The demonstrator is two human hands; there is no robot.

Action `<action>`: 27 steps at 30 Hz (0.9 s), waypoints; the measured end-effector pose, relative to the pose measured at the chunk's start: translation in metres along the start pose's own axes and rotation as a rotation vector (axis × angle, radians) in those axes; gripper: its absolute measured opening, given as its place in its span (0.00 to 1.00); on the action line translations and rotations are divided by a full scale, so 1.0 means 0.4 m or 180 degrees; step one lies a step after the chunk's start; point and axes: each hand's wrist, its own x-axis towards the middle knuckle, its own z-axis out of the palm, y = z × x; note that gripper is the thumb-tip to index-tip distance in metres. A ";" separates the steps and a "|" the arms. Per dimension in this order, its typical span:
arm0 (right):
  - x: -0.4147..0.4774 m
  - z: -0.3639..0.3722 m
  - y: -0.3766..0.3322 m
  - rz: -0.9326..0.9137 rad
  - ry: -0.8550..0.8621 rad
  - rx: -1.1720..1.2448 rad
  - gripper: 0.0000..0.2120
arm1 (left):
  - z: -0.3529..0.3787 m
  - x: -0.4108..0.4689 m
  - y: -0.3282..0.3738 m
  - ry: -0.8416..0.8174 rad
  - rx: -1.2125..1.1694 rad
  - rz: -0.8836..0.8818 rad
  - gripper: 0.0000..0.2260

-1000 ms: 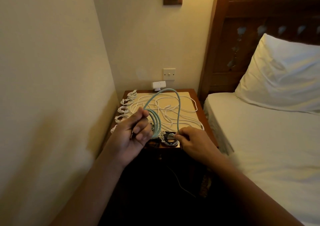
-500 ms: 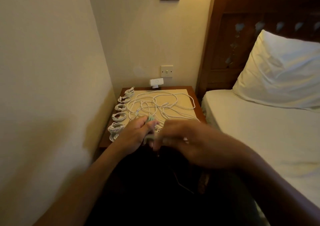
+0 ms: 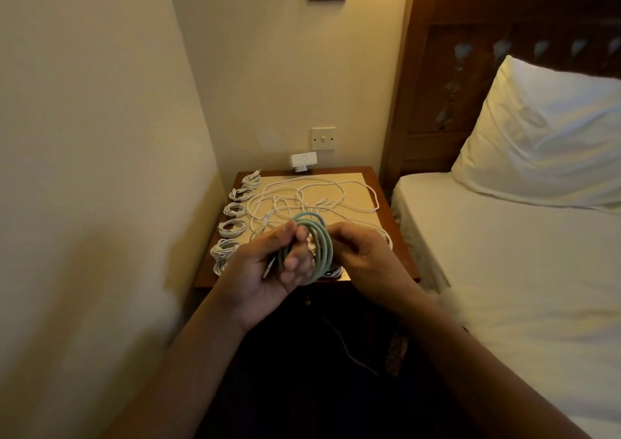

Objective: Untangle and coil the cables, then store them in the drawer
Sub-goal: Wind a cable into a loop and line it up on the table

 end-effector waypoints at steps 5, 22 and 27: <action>-0.031 0.029 -0.005 0.0686 0.0024 0.1769 0.10 | -0.009 -0.001 -0.026 0.0473 -0.0145 -0.0060 0.14; -0.042 0.095 0.016 0.1311 0.0005 0.2810 0.08 | -0.013 -0.022 -0.053 0.1824 0.1582 0.0099 0.10; -0.045 0.098 0.023 0.1644 -0.0400 0.3066 0.12 | -0.050 -0.004 -0.067 0.2047 0.1896 0.0084 0.10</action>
